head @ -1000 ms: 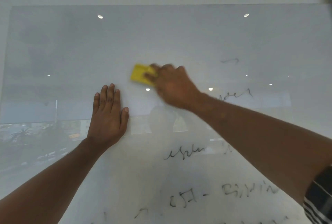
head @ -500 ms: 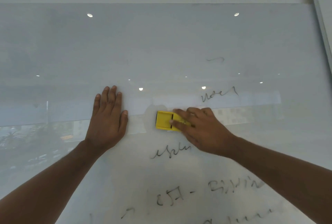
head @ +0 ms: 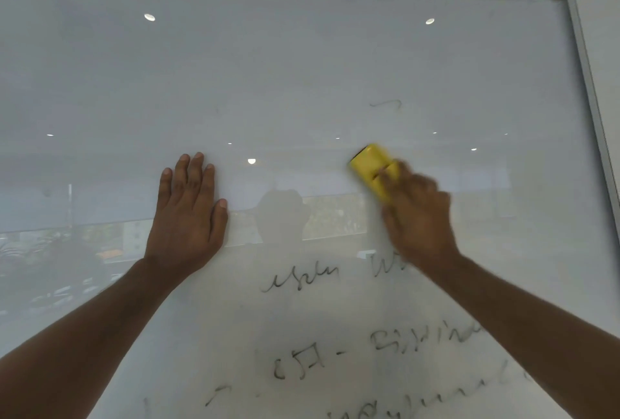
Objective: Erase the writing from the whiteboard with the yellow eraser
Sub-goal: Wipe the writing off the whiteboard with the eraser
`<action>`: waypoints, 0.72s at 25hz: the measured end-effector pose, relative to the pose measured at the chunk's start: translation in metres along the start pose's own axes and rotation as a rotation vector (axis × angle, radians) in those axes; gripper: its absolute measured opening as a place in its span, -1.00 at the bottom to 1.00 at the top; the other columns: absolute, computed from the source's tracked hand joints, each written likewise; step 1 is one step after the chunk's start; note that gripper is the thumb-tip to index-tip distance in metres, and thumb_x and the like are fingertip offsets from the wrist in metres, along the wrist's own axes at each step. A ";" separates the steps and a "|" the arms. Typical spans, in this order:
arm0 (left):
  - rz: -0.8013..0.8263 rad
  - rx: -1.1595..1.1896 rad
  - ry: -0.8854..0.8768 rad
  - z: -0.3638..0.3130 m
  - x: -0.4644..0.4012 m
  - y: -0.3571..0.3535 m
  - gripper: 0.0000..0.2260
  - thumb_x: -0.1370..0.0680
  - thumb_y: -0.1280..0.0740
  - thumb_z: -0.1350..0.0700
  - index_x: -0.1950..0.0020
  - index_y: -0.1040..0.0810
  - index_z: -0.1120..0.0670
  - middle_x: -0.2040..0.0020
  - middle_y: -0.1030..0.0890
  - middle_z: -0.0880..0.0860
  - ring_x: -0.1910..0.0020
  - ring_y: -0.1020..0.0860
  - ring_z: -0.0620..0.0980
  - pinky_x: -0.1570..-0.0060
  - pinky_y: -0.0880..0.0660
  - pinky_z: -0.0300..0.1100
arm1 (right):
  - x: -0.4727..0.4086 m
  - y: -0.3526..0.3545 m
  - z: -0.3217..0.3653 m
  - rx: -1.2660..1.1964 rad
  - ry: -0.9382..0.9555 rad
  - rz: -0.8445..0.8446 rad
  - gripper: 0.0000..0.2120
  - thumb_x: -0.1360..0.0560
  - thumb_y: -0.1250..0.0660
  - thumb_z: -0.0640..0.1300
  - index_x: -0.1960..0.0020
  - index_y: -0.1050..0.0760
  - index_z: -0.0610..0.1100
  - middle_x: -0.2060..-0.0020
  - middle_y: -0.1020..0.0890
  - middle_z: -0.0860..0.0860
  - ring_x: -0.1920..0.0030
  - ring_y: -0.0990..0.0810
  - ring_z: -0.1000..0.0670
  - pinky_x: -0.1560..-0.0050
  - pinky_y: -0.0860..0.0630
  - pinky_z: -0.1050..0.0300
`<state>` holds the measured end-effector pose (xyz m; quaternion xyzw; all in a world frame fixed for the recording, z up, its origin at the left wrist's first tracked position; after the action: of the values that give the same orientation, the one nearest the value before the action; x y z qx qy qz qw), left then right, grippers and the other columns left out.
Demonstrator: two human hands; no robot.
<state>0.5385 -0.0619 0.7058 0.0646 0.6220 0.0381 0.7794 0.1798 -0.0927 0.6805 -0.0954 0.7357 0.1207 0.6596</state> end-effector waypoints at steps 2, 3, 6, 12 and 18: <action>-0.001 -0.003 -0.001 0.001 0.000 0.000 -0.43 -0.67 -0.01 0.00 -0.59 -0.21 0.31 -0.63 -0.16 0.30 -0.65 -0.06 0.28 -0.62 -0.01 0.27 | 0.043 -0.005 0.029 0.018 0.459 0.077 -0.52 -0.60 -0.24 -0.06 -0.51 -0.37 -0.01 -0.51 -0.45 -0.17 -0.23 -0.55 -0.27 -0.01 -0.42 -0.05; -0.001 -0.003 -0.002 0.000 0.000 0.001 -0.43 -0.67 -0.01 0.00 -0.59 -0.21 0.31 -0.63 -0.16 0.30 -0.65 -0.06 0.28 -0.62 -0.01 0.27 | 0.049 -0.005 0.029 0.049 0.608 0.113 -0.53 -0.61 -0.23 -0.06 -0.51 -0.36 0.02 -0.52 -0.45 -0.15 -0.25 -0.55 -0.24 -0.02 -0.41 -0.04; 0.003 0.002 -0.004 0.000 0.000 0.001 -0.43 -0.67 -0.01 0.00 -0.59 -0.21 0.31 -0.63 -0.16 0.30 -0.65 -0.06 0.28 -0.62 0.00 0.27 | 0.008 -0.003 -0.005 0.117 0.381 0.082 -0.51 -0.56 -0.22 -0.06 -0.49 -0.39 0.02 -0.50 -0.46 -0.16 -0.17 -0.59 -0.28 0.02 -0.52 -0.06; -0.012 -0.001 -0.002 -0.001 0.001 0.001 -0.43 -0.67 -0.01 0.00 -0.58 -0.23 0.32 -0.63 -0.17 0.31 -0.64 -0.08 0.29 -0.62 -0.01 0.27 | -0.023 0.001 0.011 -0.049 -0.408 -0.052 -0.44 -0.56 -0.32 -0.12 -0.55 -0.36 -0.04 -0.52 -0.39 -0.18 -0.22 -0.50 -0.35 -0.02 -0.48 -0.19; -0.027 0.000 -0.003 0.000 0.001 0.002 -0.44 -0.66 -0.03 0.01 -0.57 -0.24 0.33 -0.62 -0.19 0.32 -0.63 -0.10 0.31 -0.61 -0.03 0.28 | 0.131 -0.028 0.145 -0.124 0.797 0.220 -0.56 -0.61 -0.24 -0.10 -0.47 -0.39 0.15 -0.53 -0.37 -0.01 -0.25 -0.50 -0.13 -0.06 -0.34 -0.02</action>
<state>0.5384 -0.0601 0.7045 0.0563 0.6218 0.0272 0.7806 0.3108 -0.0725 0.5346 -0.0950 0.9306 0.1883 0.2992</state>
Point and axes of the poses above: each hand's wrist, its own x-axis away from the middle knuckle, its own y-axis out of the back of the hand, z = x × y, the point moved 4 cm from there along -x, towards the middle knuckle
